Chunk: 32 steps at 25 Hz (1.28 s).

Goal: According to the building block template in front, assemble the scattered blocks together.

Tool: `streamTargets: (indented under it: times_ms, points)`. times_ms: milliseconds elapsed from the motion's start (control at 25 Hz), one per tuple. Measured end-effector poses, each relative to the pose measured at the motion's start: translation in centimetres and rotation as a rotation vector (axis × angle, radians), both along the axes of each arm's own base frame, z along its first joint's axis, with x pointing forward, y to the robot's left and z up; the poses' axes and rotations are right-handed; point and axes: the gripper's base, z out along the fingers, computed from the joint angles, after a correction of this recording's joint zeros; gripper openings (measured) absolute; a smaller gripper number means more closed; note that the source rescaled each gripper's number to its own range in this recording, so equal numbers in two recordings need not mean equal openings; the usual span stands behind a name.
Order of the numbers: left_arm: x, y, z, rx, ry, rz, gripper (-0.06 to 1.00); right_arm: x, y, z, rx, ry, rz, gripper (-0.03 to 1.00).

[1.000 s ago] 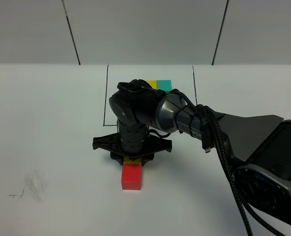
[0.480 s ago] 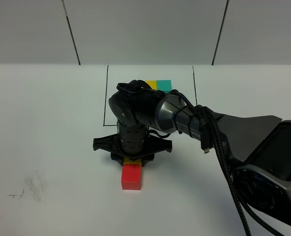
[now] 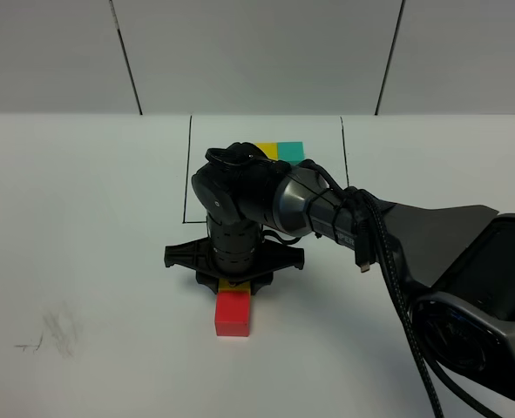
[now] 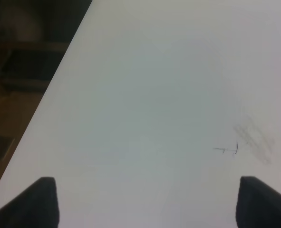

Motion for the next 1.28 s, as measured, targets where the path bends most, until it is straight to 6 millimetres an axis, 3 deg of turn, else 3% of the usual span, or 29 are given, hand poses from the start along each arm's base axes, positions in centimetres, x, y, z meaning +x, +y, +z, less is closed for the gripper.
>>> streamTargets:
  times_ms: [160, 440, 760, 880, 1280]
  points:
    - [0.0, 0.0, 0.0, 0.000, 0.000, 0.000, 0.82, 0.0, 0.0, -0.3, -0.005, 0.007, -0.001, 0.52]
    - [0.0, 0.0, 0.0, 0.000, 0.000, 0.000, 0.82, 0.0, 0.0, -0.5, -0.011, 0.012, 0.000, 0.78]
    - [0.0, 0.0, 0.0, 0.000, 0.000, 0.000, 0.82, 0.0, -0.1, 0.0, -0.009, 0.000, 0.003, 0.84]
    - [0.0, 0.0, 0.0, 0.000, 0.000, 0.000, 0.82, 0.1, -0.1, 1.6, 0.008, -0.028, 0.006, 0.84]
    - [0.0, 0.0, 0.0, 0.000, 0.000, 0.000, 0.82, -0.1, -1.0, 10.1, 0.047, -0.142, 0.011, 0.84]
